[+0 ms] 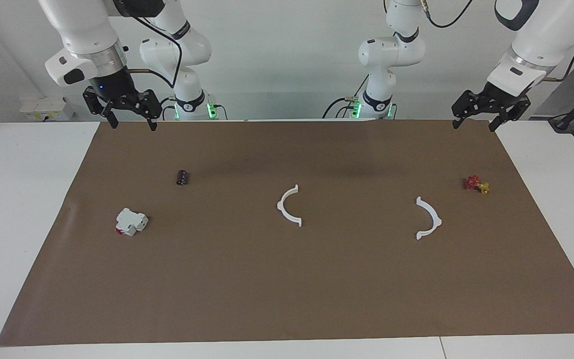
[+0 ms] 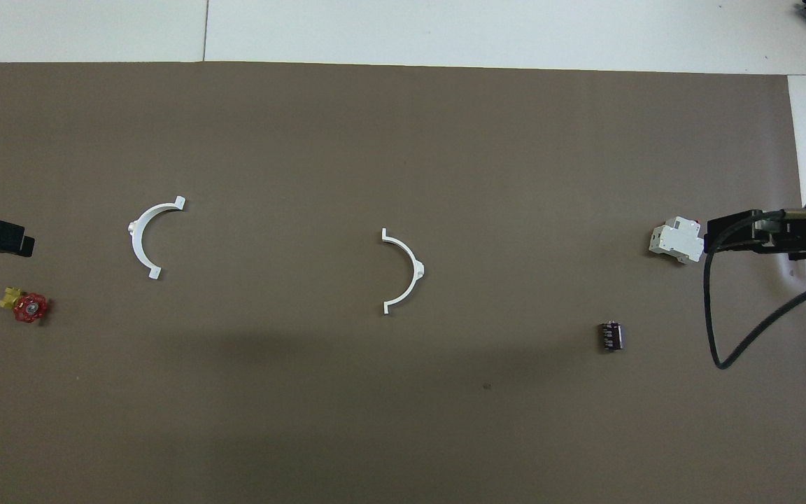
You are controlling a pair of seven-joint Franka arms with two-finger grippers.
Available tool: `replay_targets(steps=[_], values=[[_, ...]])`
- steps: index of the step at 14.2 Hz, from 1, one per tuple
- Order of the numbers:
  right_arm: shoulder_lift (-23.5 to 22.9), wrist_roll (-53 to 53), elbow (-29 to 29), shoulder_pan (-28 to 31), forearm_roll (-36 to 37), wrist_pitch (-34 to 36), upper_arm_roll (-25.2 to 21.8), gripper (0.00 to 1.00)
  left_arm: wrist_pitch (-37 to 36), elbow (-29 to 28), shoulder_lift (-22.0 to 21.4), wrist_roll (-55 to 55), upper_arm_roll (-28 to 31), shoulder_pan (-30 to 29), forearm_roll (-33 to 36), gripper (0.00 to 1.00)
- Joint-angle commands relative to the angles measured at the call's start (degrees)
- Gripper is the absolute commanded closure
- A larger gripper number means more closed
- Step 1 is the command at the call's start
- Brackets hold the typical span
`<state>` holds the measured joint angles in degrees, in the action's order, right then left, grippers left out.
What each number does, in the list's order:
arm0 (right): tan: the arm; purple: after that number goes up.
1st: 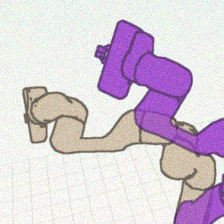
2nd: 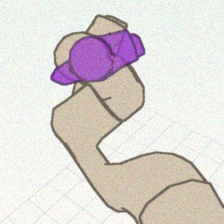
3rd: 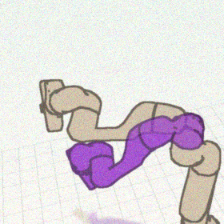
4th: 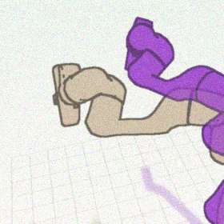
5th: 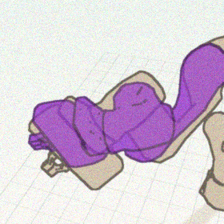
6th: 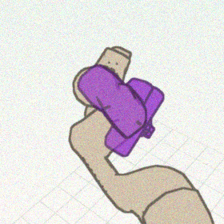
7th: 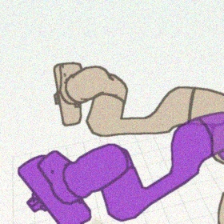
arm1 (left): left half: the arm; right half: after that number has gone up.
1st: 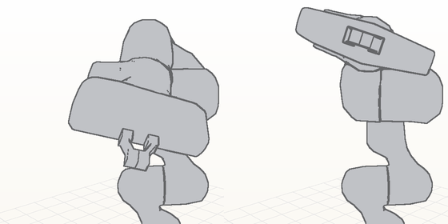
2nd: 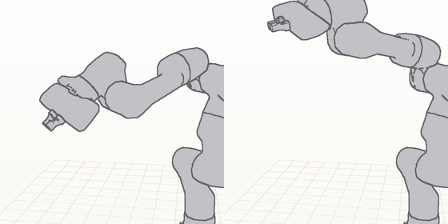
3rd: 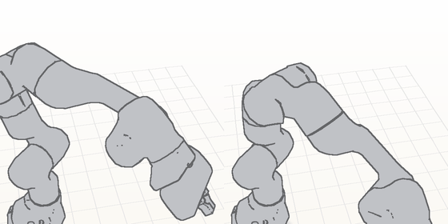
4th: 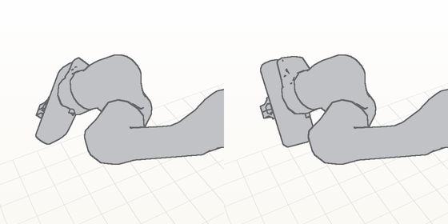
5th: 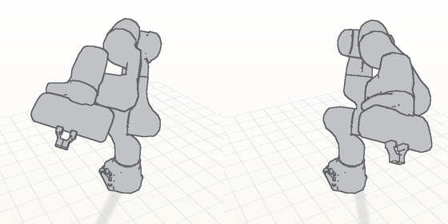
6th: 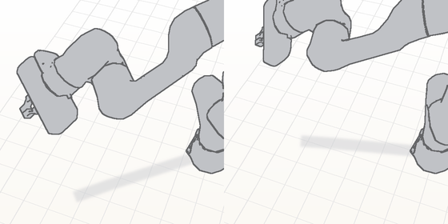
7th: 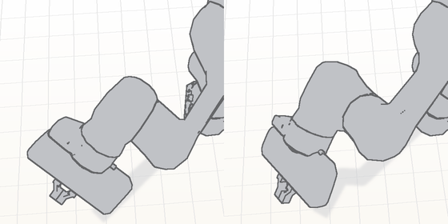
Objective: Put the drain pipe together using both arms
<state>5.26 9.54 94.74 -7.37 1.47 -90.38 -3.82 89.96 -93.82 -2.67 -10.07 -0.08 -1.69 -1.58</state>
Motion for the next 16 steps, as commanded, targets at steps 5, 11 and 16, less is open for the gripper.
replay_targets(steps=[5, 11, 16], values=[[-2.10, -1.45, -2.10, 2.01, -0.15, 1.78, 0.04, 0.00, 16.02, -8.84, 2.39, 0.05, -0.36, -1.39, -0.09, 0.00], [-1.13, -1.45, -1.57, 1.83, -0.24, 1.79, 0.13, 0.00, 28.77, -8.31, 12.77, -0.04, -0.36, -1.39, -2.55, 0.04], [-0.69, -1.54, -1.49, 1.83, -0.24, 1.70, 0.22, 0.00, 30.62, -11.02, 16.03, -3.89, -0.36, -0.86, -2.55, 0.08]])
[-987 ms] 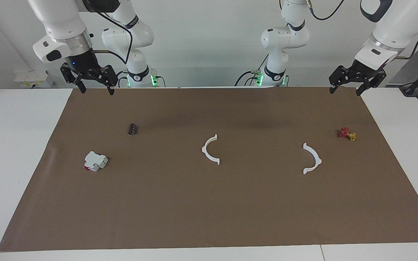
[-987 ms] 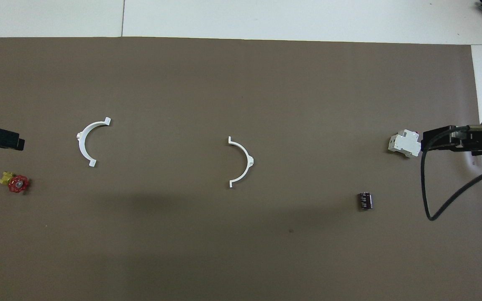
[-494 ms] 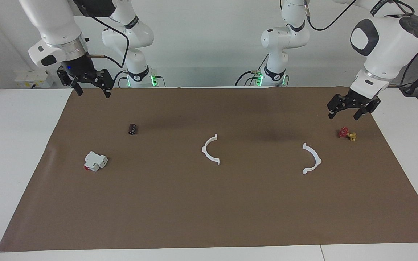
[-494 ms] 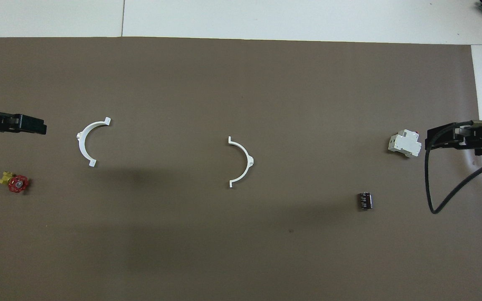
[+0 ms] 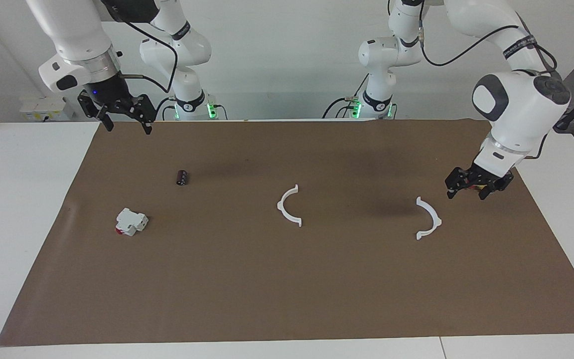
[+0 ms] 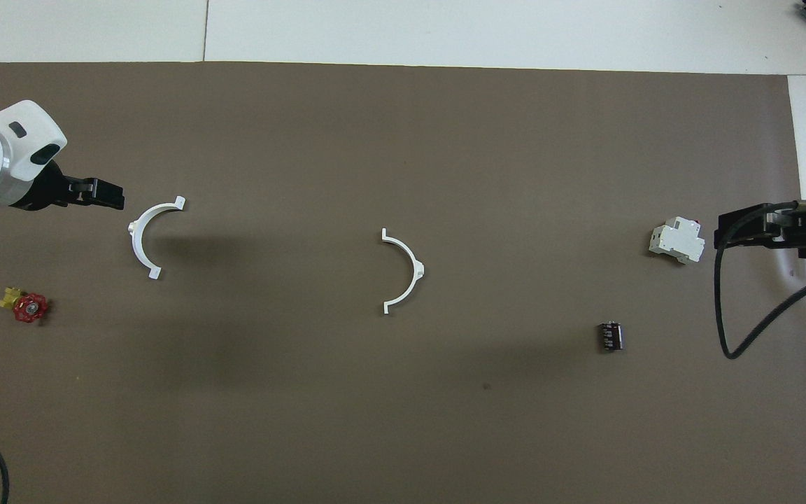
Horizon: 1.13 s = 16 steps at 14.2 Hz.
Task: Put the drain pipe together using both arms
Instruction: 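Reach the left gripper to the other white clamp half and grasp it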
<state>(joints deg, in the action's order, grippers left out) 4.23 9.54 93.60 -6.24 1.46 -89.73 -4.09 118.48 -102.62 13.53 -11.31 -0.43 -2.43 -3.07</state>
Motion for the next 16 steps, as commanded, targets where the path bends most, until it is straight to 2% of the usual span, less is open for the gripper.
replay_targets(steps=[1, 2, 4, 8, 11, 14, 16], values=[[0.43, -1.62, -0.26, 0.71, -0.23, 1.14, 0.49, 0.00, 3.67, -4.06, -0.17, -3.19, -0.01, -0.21, -1.06, 0.10], [0.43, -1.71, 0.00, 0.53, -0.14, 0.96, 0.49, 0.00, 5.51, -6.08, -0.25, -3.63, -0.01, -0.29, -1.06, 0.12], [-1.23, -2.06, -0.43, 0.96, -0.23, 1.93, 0.57, 0.00, 6.93, -6.45, 0.70, -4.69, -0.01, -0.38, -1.06, 0.12], [-1.06, -2.15, 0.27, 0.88, -0.23, 1.31, 0.49, 0.00, 12.81, -6.44, 6.07, -4.86, -0.01, -0.03, -0.98, 0.12], [-0.54, -1.98, 0.62, 0.88, -0.23, 1.31, 0.49, 0.00, 13.17, -8.19, 5.99, -8.55, -0.01, -0.82, -1.06, 0.13], [-0.10, -2.24, 0.53, 0.71, -0.14, 1.40, 0.49, 0.00, 13.79, -9.96, 5.63, -8.64, 0.08, -0.82, -1.06, 0.20], [-0.01, -2.24, 0.44, 0.71, -0.23, 1.40, 0.49, 0.00, 13.36, -9.96, 5.55, -8.64, 0.08, -1.17, -1.06, 0.28]])
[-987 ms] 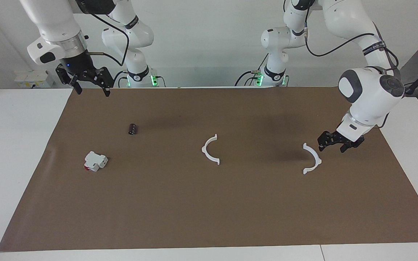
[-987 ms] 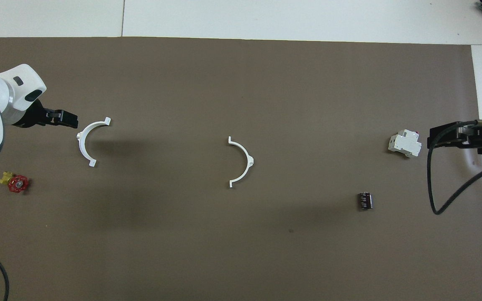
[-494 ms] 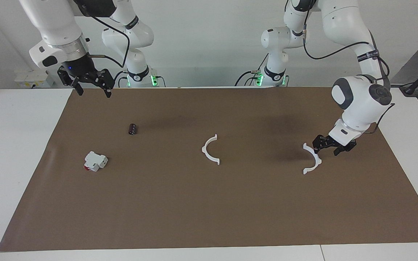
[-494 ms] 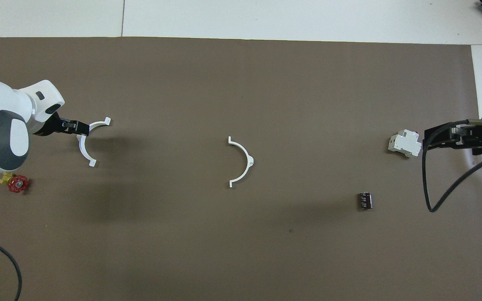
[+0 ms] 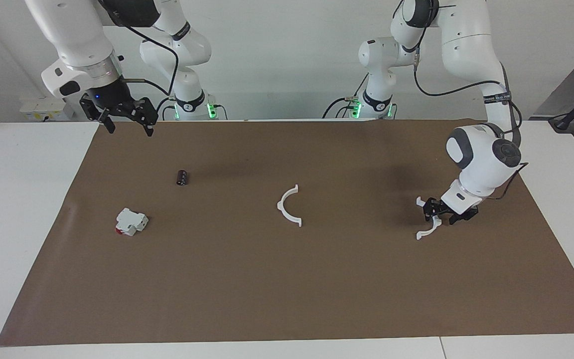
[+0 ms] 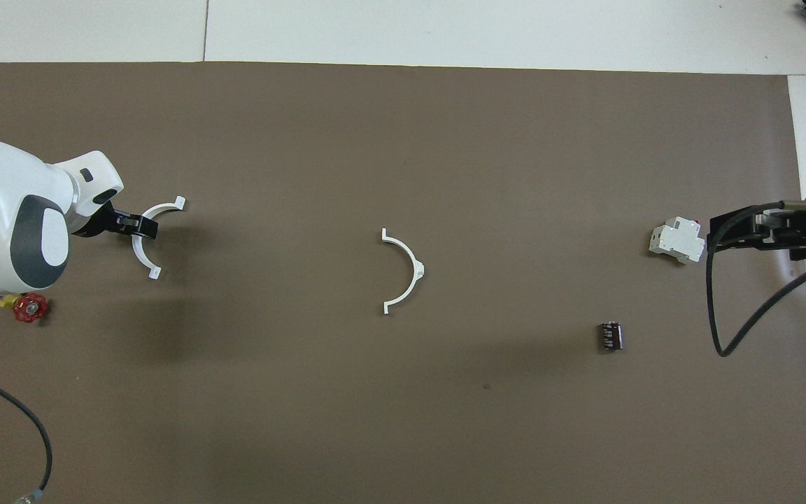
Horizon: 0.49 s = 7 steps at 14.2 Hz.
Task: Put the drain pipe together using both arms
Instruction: 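Reach the left gripper to the other white clamp half and grasp it, then carry the clamp half with the left gripper toward the placed half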
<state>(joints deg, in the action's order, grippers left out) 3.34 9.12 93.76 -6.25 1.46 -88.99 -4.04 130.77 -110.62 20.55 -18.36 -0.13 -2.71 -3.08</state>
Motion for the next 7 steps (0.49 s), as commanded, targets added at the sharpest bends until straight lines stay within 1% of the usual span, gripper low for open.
replay_targets(steps=[1, 2, 3, 4, 5, 7], values=[[0.88, -1.91, 0.29, 0.71, -0.23, 0.66, 0.44, 0.00, 0.89, -1.96, -1.48, -1.59, -0.22, -0.90, -1.05, 0.35], [0.88, -1.91, 0.29, 0.71, -0.23, 0.66, 0.44, 0.00, 0.63, -1.88, -1.48, -1.42, -0.22, -0.81, -1.05, 0.55], [0.97, -1.91, 0.29, 0.71, -0.23, 0.66, 0.44, 0.00, 0.54, -1.35, -1.39, -1.16, -0.22, -0.37, -1.05, 0.71], [0.97, -1.91, 0.29, 0.71, -0.23, 0.66, 0.44, 0.00, 0.63, -1.26, -1.39, -0.98, -0.13, 0.07, -0.97, 0.91], [0.97, -1.91, 0.29, 0.71, -0.23, 0.66, 0.44, 0.00, 0.80, -1.17, -1.39, -0.98, -0.13, 0.16, -0.70, 1.00], [0.97, -1.91, 0.29, 0.71, -0.23, 0.66, 0.44, 0.00, 0.72, -0.83, -1.30, -0.81, -0.13, 0.24, -0.61, 1.00]])
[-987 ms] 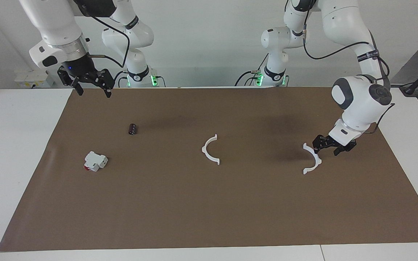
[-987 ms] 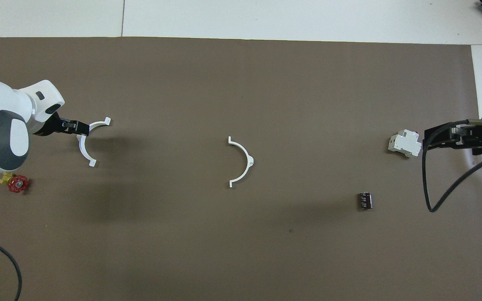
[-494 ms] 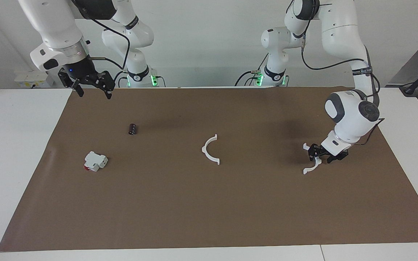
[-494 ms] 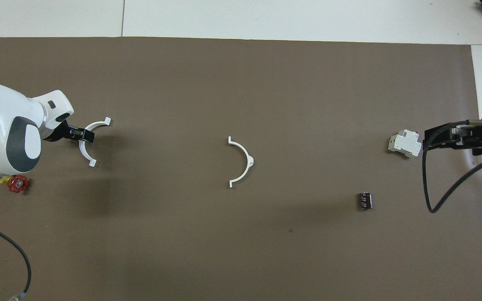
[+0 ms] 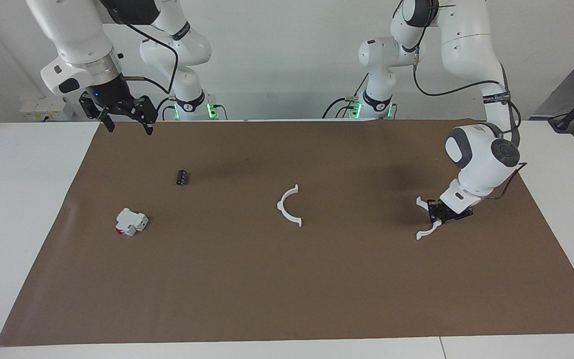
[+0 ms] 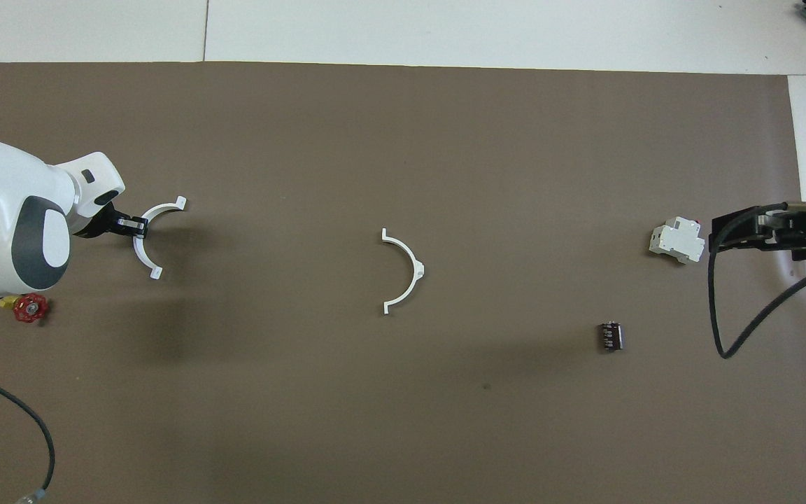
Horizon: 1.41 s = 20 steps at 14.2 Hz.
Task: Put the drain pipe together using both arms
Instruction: 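Carry the clamp half with the left gripper toward the placed half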
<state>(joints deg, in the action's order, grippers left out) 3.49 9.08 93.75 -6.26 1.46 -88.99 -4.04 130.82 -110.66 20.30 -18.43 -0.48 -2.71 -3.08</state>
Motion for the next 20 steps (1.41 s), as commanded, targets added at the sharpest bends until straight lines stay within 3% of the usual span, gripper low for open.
replay_targets(steps=[1, 4, 6, 12, 17, 20], values=[[0.81, -1.88, 0.29, 0.72, -0.23, 0.66, 0.44, 0.00, -0.03, 0.00, -1.23, -0.73, 0.21, 0.51, -0.52, 1.00], [0.81, -1.88, 0.29, 0.72, -0.23, 0.66, 0.44, 0.00, -2.92, -0.51, -5.17, 0.75, 0.13, 1.74, -0.52, 1.00], [0.81, -1.88, 0.29, 0.72, -0.23, 0.66, 0.44, 0.00, -4.60, -1.30, -6.58, 8.54, 0.21, 5.68, 0.00, 1.00], [0.90, -1.88, 0.29, 0.72, -0.23, 0.66, 0.44, 0.00, -3.99, -2.10, -6.24, 30.69, 0.21, 17.11, 7.46, 1.00], [0.90, -1.88, 0.29, 0.72, -0.23, 0.66, 0.44, 0.00, -3.73, -2.01, -4.83, 46.88, 0.12, 26.42, 8.97, 1.00], [0.90, -1.88, 0.29, 0.72, -0.23, 0.66, 0.44, 0.00, -1.54, -2.37, -4.40, 50.68, 0.04, 29.77, 8.97, 1.00]])
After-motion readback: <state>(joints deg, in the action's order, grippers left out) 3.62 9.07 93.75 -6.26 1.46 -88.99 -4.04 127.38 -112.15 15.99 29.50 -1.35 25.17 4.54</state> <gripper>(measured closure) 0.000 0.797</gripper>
